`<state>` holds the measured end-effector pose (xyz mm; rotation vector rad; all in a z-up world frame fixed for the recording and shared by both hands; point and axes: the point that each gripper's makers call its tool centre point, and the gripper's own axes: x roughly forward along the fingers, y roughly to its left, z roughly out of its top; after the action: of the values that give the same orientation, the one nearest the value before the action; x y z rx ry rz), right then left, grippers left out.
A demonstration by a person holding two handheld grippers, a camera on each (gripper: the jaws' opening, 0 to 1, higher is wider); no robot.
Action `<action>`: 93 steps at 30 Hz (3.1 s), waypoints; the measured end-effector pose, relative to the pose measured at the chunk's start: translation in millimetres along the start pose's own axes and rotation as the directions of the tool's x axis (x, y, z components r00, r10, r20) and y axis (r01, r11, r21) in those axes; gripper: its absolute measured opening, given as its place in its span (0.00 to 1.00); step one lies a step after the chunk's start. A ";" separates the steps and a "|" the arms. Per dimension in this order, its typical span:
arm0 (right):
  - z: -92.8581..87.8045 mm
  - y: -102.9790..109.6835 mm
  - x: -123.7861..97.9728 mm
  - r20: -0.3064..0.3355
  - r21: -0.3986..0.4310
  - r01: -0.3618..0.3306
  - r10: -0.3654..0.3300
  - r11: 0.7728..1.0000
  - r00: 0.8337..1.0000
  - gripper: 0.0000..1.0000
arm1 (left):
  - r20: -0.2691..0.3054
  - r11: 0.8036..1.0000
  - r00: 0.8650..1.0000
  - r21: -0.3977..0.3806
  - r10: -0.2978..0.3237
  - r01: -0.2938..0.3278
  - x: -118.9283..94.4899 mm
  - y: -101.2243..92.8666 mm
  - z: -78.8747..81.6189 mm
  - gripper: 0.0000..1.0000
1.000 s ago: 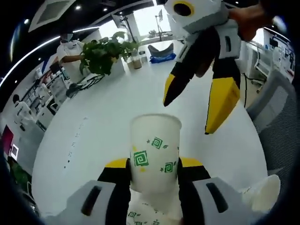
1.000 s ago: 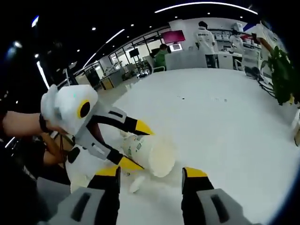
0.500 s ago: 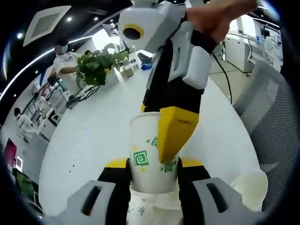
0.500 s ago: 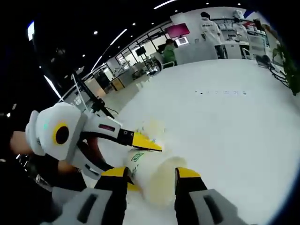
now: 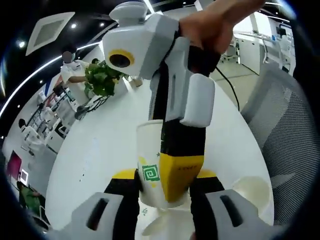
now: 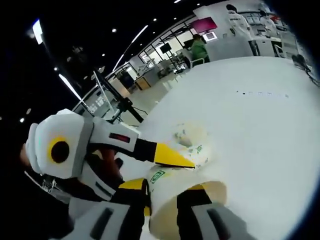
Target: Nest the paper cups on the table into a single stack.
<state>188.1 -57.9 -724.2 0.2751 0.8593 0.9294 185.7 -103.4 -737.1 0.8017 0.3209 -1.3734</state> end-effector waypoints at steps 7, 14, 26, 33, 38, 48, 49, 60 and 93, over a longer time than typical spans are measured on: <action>-1.8 11.4 9.2 -0.034 -0.044 -0.008 0.006 0.999 0.999 0.11 | -0.006 1.000 1.000 0.011 0.011 -0.011 -10.8 -5.8 1.5 0.37; -4.7 33.0 8.2 -0.055 -0.065 -0.033 0.029 0.997 0.998 0.00 | -0.004 1.000 1.000 -0.002 0.030 -0.030 -19.6 -8.2 -0.5 0.37; -4.0 36.3 7.3 -0.080 -0.137 0.008 -0.019 0.991 0.997 0.00 | -0.041 0.996 0.997 -0.048 0.067 -0.069 -42.0 -18.3 -16.2 0.46; -10.9 40.2 0.2 -0.143 -0.232 0.039 -0.074 0.972 0.987 0.00 | -0.039 0.970 0.985 -0.171 0.169 -0.173 -70.0 -11.2 -27.4 0.47; -26.3 42.9 -3.7 -0.229 -0.358 0.036 -0.125 0.933 0.965 0.00 | -0.061 0.938 0.971 -0.250 0.233 -0.241 -89.0 -10.2 -47.0 0.46; -57.9 64.9 -6.6 -0.341 -0.451 -0.026 -0.146 0.892 0.929 0.00 | -0.085 0.852 0.949 -0.423 0.303 -0.310 -118.8 -17.4 -81.2 0.45; -60.8 65.1 -5.0 -0.354 -0.465 -0.035 -0.149 0.885 0.923 0.00 | -0.086 0.842 0.947 -0.439 0.309 -0.315 -121.9 -19.7 -82.8 0.46; -83.2 84.2 2.6 -0.448 -0.519 -0.121 -0.149 0.846 0.881 0.00 | -0.102 0.746 0.932 -0.572 0.348 -0.341 -134.9 -31.0 -108.4 0.48; -116.2 79.6 38.6 -0.599 -0.613 -0.248 -0.237 0.750 0.765 0.00 | -0.122 0.695 0.923 -0.624 0.364 -0.357 -144.0 -39.5 -135.8 0.48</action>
<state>66.0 3.3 -775.9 -0.7361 1.0853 1.3084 151.5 94.9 -753.1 0.2553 0.5537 -0.8010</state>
